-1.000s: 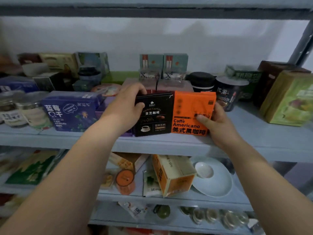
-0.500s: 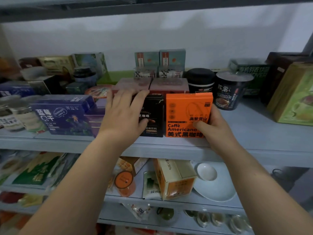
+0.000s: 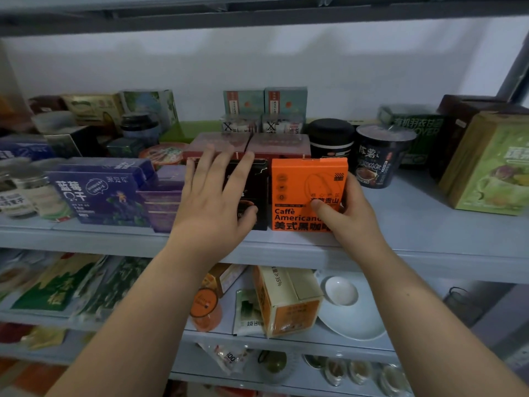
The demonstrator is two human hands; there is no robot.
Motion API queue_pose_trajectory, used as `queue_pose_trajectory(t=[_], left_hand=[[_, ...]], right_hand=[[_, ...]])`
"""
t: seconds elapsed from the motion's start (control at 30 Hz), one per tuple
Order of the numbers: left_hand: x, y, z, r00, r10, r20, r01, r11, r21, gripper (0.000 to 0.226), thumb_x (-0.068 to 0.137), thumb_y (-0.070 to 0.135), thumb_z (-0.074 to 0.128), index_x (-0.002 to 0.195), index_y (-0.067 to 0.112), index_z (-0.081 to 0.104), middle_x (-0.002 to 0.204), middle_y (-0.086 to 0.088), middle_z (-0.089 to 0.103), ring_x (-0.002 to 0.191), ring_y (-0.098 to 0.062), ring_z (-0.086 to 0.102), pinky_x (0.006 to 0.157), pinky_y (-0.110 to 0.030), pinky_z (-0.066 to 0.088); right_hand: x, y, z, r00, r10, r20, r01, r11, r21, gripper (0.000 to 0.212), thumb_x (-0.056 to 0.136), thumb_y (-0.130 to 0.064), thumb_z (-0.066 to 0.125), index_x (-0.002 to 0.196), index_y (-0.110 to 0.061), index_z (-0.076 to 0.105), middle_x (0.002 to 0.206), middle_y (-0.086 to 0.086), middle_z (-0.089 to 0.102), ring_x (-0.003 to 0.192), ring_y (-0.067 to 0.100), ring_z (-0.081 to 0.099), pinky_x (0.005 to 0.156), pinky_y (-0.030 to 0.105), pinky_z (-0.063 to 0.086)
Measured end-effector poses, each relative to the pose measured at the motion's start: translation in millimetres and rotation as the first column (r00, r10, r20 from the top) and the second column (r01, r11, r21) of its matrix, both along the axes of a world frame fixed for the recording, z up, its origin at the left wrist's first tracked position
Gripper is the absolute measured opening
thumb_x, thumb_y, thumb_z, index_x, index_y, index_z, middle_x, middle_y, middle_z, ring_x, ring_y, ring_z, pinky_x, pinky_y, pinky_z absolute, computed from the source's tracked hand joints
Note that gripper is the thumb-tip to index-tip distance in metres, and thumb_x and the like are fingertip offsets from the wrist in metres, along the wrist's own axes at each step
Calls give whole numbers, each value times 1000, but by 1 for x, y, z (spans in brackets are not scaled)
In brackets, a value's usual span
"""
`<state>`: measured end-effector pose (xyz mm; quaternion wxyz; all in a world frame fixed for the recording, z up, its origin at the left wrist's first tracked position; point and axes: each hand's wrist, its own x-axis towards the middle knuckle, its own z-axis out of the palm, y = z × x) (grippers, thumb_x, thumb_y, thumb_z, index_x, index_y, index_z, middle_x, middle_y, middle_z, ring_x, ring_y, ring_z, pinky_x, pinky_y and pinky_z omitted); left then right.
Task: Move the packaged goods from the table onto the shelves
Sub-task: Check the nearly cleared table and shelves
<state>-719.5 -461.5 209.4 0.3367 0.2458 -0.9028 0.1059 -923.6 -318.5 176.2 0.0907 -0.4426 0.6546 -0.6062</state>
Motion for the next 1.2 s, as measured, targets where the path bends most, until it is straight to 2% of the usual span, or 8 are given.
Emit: queue_pose_trajectory(t=[0.1,0.23,0.37,0.43,0.53,0.67,0.87,1.2], left_hand=[[-1,9,-5,999,-21,-24,19,999,-49,77,92,42,54,159,18,25,163,-18,24,153,-40,10,123,-59,10],[-5,24,-16,993,-84,-89,73,990,-116,74,93,41,57,158,16,32,163,-18,25,153,-41,11,121,-63,16],[-14,37,-30,980,-170,-108,157,981,-116,72,97,43,57,158,14,31,164,-20,23,154,-41,11,120,-62,21],[-21,43,-35,966,-240,-97,229,967,-112,72,99,45,53,158,13,29,164,-20,21,154,-40,11,119,-61,24],[-32,51,-44,942,-331,-53,324,940,-111,71,101,49,45,160,17,22,166,-18,18,154,-38,8,124,-57,12],[-46,61,-52,896,-444,3,442,892,-94,77,96,45,52,159,16,20,166,-17,17,154,-39,7,124,-56,7],[-61,92,-68,728,-681,79,686,726,-56,78,92,40,56,159,14,25,165,-17,21,153,-40,12,124,-55,9],[-33,201,-122,260,-947,187,957,279,83,77,93,41,51,159,13,24,164,-19,24,152,-41,17,123,-56,17]], right_hand=[[5,-1,3,997,-33,-74,31,999,-28,48,91,-19,71,121,-48,47,112,-16,66,101,-5,62,80,9,48],[5,-1,-1,981,-114,-156,104,992,-68,65,87,-45,63,145,-40,35,141,-10,52,134,7,45,107,26,38],[11,22,-9,925,-261,-278,264,964,-27,86,87,-56,56,159,-23,22,161,-6,25,149,4,17,115,10,14],[14,38,-18,864,-286,-414,316,949,6,90,88,-57,53,161,-19,15,167,1,14,154,11,8,122,27,16],[19,58,-34,739,-326,-590,432,901,44,90,90,-56,49,161,-18,11,168,8,9,156,24,6,122,52,23],[27,86,-53,558,-399,-727,558,830,-27,82,92,-45,55,156,-3,26,162,22,24,152,38,19,115,62,31],[70,145,-76,435,-467,-770,787,612,74,82,90,-42,57,157,-6,27,162,19,26,153,36,17,116,62,28],[227,256,-124,248,-610,-752,966,97,240,80,88,-40,57,155,-6,31,160,20,30,152,37,21,118,60,28]])
